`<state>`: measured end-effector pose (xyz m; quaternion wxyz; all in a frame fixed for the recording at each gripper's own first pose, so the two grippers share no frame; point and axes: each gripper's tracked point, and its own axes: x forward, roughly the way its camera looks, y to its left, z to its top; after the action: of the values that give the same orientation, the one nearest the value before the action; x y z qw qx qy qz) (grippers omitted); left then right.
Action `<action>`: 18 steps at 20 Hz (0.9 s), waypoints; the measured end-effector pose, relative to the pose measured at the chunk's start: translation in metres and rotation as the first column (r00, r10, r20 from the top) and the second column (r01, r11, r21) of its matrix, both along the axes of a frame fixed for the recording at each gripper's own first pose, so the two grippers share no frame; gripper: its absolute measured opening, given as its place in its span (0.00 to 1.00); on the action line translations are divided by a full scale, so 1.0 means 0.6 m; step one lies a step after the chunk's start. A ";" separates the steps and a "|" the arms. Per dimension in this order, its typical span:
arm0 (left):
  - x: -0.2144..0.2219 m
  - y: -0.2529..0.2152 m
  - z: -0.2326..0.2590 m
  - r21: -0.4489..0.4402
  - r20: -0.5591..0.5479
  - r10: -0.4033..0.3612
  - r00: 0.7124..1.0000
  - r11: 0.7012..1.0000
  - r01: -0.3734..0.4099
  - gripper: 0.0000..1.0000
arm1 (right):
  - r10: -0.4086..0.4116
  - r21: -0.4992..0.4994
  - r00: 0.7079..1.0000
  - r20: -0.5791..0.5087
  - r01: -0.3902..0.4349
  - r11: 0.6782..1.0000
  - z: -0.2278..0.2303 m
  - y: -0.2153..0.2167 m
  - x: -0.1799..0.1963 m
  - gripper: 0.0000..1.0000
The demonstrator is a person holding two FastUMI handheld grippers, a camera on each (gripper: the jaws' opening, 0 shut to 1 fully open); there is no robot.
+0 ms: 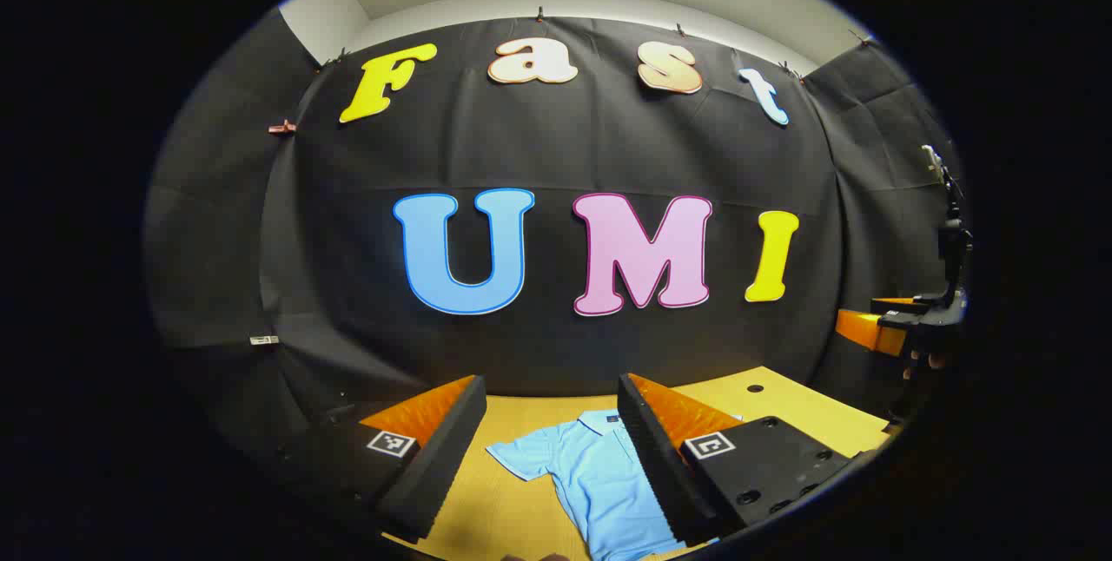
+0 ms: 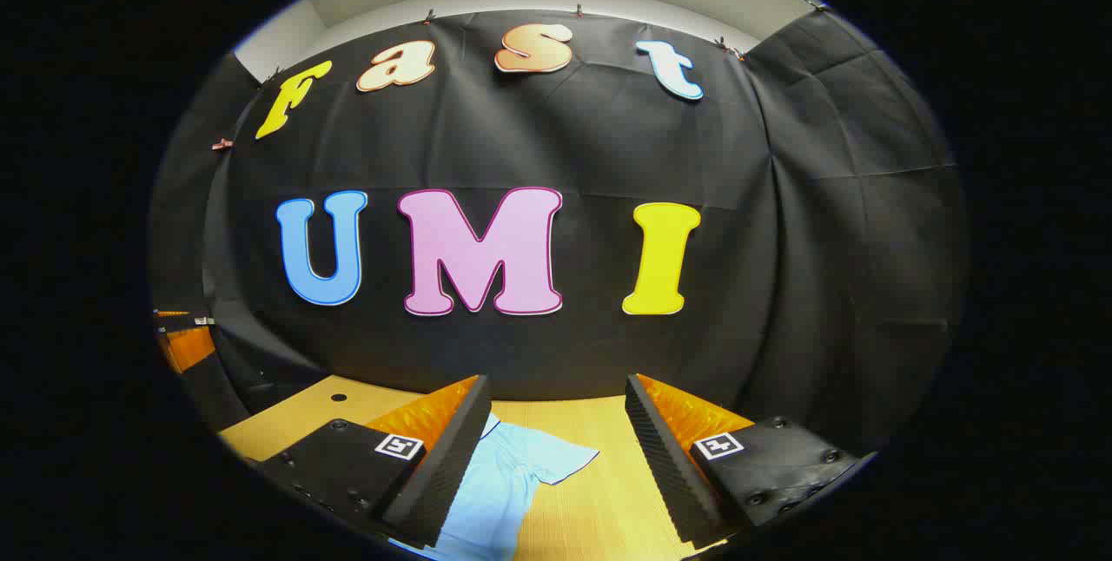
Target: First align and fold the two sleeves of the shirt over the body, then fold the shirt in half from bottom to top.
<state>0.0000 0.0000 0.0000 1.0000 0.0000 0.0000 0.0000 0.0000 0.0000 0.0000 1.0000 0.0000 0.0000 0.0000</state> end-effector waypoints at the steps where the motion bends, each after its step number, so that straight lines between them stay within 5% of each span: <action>1: -0.001 0.002 -0.004 -0.001 -0.004 0.004 1.000 1.000 -0.004 0.97 | 0.014 -0.008 1.000 -0.003 -0.014 1.000 -0.003 0.005 0.002 0.96; 12: 0.003 -0.018 -0.022 -0.004 -0.022 -0.017 1.000 1.000 0.017 0.97 | 0.068 -0.059 0.998 -0.009 -0.069 0.996 -0.022 0.027 0.016 0.97; 18: 0.020 -0.027 -0.045 0.005 -0.053 -0.019 0.998 1.000 0.020 0.97 | 0.089 -0.048 0.990 -0.108 -0.095 0.994 -0.091 0.029 0.077 0.97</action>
<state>0.0118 -0.0165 -0.0269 0.9996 0.0028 0.0264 -0.0098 0.0460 0.0174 -0.0548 0.9972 -0.0265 0.0530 0.0461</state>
